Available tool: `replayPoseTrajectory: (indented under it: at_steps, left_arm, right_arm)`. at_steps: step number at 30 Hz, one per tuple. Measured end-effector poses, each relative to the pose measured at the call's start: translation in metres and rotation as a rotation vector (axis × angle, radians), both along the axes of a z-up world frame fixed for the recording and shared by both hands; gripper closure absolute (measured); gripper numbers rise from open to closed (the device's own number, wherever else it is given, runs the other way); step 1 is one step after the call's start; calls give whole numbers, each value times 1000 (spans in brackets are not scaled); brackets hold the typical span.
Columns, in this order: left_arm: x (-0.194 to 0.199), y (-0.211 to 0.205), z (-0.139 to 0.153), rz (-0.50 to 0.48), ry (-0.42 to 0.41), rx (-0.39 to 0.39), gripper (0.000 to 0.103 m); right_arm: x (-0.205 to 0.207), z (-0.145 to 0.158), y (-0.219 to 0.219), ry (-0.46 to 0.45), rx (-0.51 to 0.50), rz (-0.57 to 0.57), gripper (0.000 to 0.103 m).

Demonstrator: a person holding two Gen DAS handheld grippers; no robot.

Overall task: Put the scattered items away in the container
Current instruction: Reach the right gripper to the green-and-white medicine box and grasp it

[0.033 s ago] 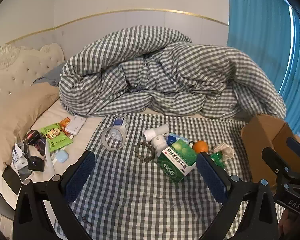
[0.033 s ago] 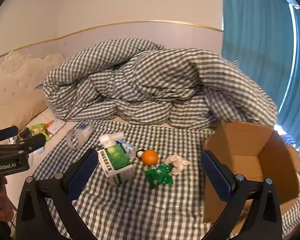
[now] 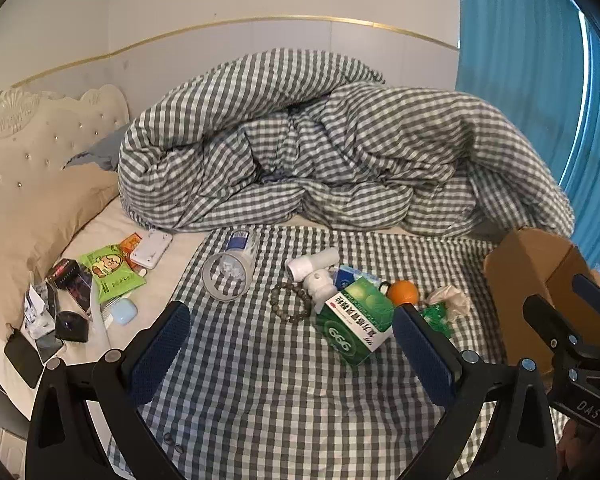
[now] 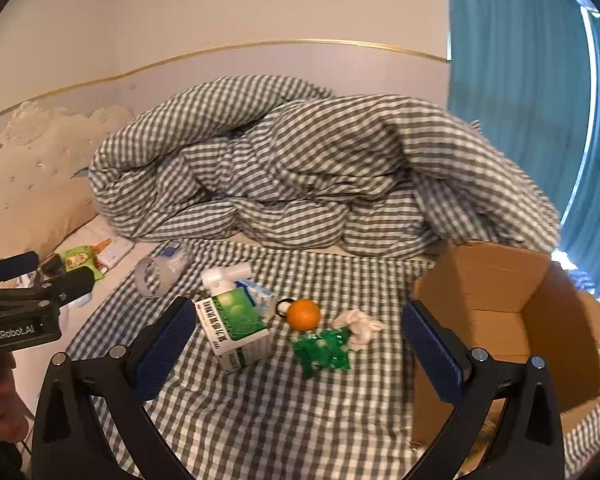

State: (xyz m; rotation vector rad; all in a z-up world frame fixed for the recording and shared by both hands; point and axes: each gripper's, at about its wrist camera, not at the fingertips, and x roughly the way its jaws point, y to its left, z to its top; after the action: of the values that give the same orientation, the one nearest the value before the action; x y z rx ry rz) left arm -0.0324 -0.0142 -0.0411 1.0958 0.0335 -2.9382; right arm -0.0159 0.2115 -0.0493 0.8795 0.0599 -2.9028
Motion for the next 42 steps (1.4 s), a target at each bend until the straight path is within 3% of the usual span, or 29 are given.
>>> replayPoseTrajectory:
  at_steps: [9, 25, 34, 37, 42]
  left_arm:
    - [-29, -17, -33, 32, -69, 9, 0]
    - [-60, -57, -98, 107, -203, 15, 0]
    - [-66, -60, -103, 118, -212, 15, 0]
    - [-68, -59, -105, 109, -206, 14, 0]
    - [-79, -57, -111, 92, -197, 10, 0]
  right_arm:
    - [-44, -48, -23, -66, 30, 107, 0]
    - [-126, -164, -76, -265, 149, 280, 0]
    - [-139, -177, -88, -255, 152, 288, 1]
    - [-143, -178, -87, -286, 121, 295, 18]
    - [-142, -173, -81, -300, 77, 264, 21]
